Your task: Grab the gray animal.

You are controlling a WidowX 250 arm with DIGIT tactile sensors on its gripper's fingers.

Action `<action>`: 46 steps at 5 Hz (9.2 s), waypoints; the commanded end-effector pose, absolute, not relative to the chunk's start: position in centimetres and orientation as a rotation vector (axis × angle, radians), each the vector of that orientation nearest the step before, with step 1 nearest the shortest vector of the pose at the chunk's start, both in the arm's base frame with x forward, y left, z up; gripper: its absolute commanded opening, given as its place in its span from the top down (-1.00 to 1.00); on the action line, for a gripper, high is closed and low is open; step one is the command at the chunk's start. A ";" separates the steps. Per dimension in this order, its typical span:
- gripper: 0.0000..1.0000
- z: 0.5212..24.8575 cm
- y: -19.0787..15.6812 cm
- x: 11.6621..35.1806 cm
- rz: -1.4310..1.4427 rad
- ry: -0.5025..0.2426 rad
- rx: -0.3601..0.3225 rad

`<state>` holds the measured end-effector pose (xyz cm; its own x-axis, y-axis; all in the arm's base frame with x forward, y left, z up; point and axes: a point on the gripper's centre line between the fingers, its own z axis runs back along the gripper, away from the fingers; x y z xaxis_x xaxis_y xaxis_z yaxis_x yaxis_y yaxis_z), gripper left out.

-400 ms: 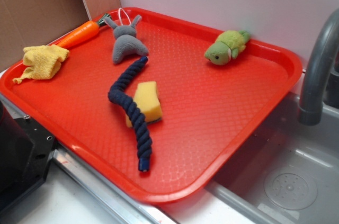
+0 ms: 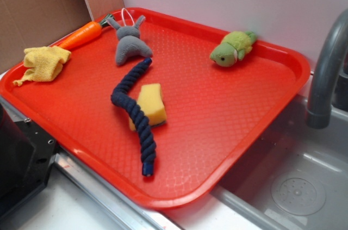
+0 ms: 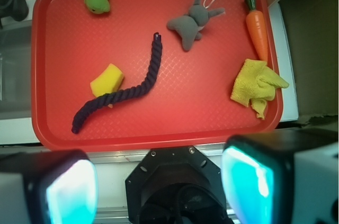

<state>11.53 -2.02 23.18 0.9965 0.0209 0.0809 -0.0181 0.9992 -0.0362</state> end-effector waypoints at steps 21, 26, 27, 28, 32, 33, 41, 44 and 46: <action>-1.00 18.8 3.5 24.3 0.507 -0.136 0.106; -1.00 12.2 7.8 26.4 0.882 -0.143 0.174; -1.00 9.1 8.7 27.2 0.855 -0.172 0.085; -1.00 6.9 7.4 23.9 0.880 -0.192 0.035; -1.00 4.7 7.0 25.0 0.830 -0.169 0.050; -1.00 4.7 7.0 25.0 0.830 -0.169 0.050; 1.00 5.0 9.0 29.4 0.806 -0.096 -0.124; 1.00 16.5 2.0 25.2 0.411 -0.129 -0.055; 1.00 19.6 0.7 24.7 0.152 -0.111 -0.079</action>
